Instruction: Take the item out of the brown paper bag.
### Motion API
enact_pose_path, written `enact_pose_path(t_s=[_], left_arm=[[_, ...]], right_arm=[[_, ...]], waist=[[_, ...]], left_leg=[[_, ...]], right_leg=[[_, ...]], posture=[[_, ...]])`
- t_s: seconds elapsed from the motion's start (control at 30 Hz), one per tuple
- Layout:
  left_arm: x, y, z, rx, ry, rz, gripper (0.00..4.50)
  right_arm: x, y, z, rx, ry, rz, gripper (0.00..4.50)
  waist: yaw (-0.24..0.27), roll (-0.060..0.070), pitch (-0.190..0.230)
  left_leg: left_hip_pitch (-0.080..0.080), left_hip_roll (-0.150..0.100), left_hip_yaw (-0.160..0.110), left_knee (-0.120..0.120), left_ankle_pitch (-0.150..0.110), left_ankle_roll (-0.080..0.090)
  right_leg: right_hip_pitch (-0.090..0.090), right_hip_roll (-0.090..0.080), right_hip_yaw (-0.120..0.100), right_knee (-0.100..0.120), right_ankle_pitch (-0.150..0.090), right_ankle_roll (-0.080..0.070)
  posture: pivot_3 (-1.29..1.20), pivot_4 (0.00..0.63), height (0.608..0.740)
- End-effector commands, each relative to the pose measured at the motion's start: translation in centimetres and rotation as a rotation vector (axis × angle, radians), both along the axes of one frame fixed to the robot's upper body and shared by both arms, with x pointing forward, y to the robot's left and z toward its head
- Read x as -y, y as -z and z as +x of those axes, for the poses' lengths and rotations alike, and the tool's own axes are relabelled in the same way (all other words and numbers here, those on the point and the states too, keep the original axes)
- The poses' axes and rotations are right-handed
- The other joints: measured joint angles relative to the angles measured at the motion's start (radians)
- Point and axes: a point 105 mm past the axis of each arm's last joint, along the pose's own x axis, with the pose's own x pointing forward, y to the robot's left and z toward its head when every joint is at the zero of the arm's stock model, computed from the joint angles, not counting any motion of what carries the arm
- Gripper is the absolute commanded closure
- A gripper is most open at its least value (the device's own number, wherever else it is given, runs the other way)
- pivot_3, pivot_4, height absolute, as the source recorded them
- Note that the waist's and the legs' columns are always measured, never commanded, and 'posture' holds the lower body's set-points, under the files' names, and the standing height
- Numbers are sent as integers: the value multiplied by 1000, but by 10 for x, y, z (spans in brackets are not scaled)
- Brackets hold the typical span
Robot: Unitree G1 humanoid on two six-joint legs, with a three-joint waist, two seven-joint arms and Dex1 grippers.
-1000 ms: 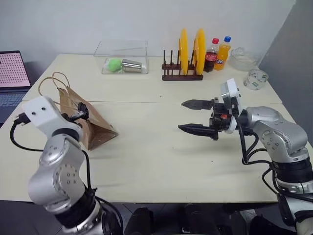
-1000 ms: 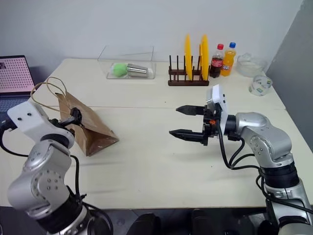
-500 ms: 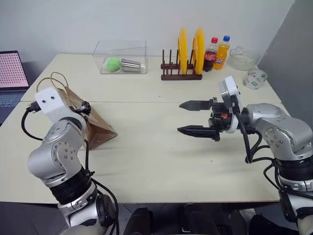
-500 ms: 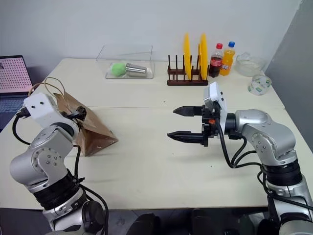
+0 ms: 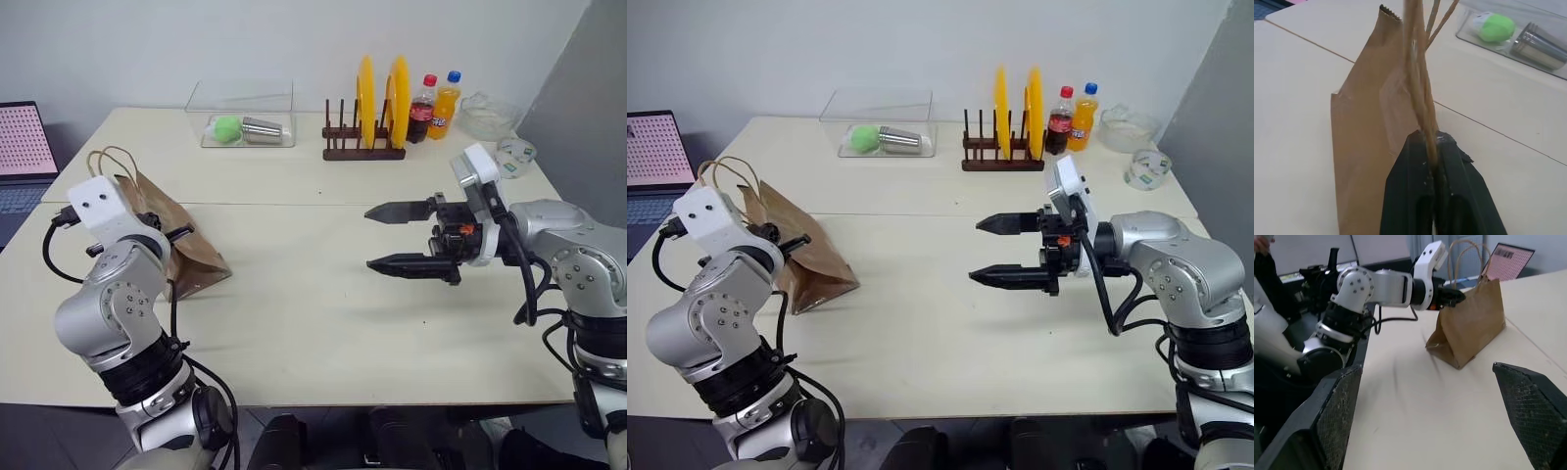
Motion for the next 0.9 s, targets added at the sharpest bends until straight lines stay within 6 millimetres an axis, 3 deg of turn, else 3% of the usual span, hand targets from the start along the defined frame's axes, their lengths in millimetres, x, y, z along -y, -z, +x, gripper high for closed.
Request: enact_pose_path(t_s=[0.03, 0.37, 0.5, 0.63, 0.9], left_arm=[[1, -14, -4, 51, -4, 18, 4476], [33, -55, 8, 160, 314, 102, 4476], [70, -68, 14, 139, 654, 126, 4476], [95, -74, 19, 111, 912, 203, 4476], [149, -83, 43, 153, 1506, 470, 4476]], right_arm=[[-2, -2, -4, 74, -33, -37, 0], [1, -4, -2, 84, -2, -22, 0], [3, 0, -5, 64, 35, -9, 0], [5, 9, -8, 53, 96, -7, 0], [10, 32, -14, 101, 324, 39, 0]], waist=[[0, 0, 0], [0, -4, 3], [1, -6, 5], [0, -6, 6], [5, -5, 7]], left_leg=[[0, 0, 0, 0, 0, 0], [-1, 0, -1, 0, 1, -1], [-1, 0, -1, 0, 1, -2], [-2, 0, -1, 0, 2, -4], [-3, 0, -1, -1, 2, -3]], right_leg=[[0, 0, 0, 0, 0, 0], [-1, 0, 0, 0, 0, -1], [-1, 0, -1, 0, 0, 0], [-1, -1, -1, 0, 0, 0], [-3, -1, -2, -1, 0, 0]], posture=[[0, 150, 740], [0, 150, 740], [0, 150, 740], [0, 150, 740], [0, 150, 740]])
